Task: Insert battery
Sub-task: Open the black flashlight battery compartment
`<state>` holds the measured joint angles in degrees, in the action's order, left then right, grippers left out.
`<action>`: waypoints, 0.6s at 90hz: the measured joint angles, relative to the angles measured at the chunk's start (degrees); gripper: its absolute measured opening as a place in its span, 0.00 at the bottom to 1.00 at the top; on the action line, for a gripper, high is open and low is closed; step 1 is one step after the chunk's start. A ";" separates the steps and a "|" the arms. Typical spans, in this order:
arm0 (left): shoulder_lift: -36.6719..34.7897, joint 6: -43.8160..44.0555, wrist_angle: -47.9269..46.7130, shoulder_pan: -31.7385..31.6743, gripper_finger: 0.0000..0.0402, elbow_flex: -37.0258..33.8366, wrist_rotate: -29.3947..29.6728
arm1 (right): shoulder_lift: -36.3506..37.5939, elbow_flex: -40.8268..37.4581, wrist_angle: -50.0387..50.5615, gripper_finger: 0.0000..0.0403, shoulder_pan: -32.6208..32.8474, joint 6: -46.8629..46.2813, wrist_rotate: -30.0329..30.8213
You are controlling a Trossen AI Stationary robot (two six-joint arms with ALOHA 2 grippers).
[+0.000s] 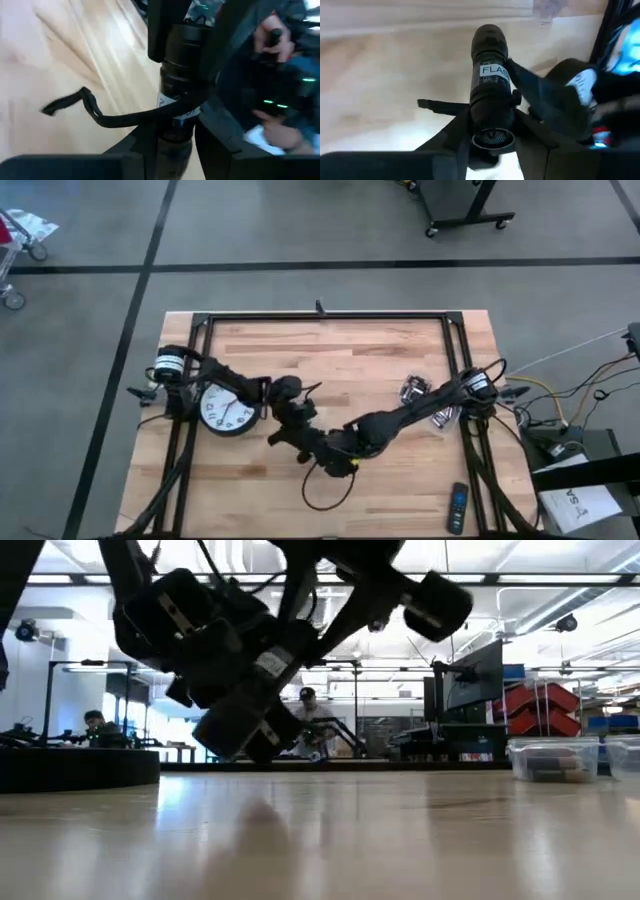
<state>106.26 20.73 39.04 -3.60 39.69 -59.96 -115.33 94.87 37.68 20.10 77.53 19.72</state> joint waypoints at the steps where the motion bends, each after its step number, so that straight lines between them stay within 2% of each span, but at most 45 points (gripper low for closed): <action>1: 0.15 0.00 -0.07 -0.13 0.22 0.03 -0.63 | -0.07 -0.02 0.12 0.32 0.03 0.38 0.27; 7: 0.43 0.02 -0.50 -0.44 0.21 0.03 -2.78 | -0.66 -0.24 0.42 0.34 0.28 2.00 1.65; 17: 0.32 -0.53 -0.67 -0.44 0.17 0.01 -0.93 | -1.05 -0.33 1.15 0.34 0.74 0.14 2.98; 31: 0.29 -4.35 -0.97 -0.36 0.11 -0.11 6.60 | -0.92 0.13 1.23 0.31 0.82 -12.16 3.02; 45: 0.13 -6.82 -5.34 -0.46 0.08 -0.12 14.40 | -0.48 0.15 6.42 0.28 0.37 -24.94 2.42; 54: -0.09 -7.61 -7.76 -0.04 0.07 -0.14 17.55 | -0.20 0.22 11.77 0.27 0.10 -35.94 -3.27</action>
<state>106.18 13.12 31.28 -3.64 39.55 -42.41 -115.52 95.09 49.45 20.20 41.59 16.45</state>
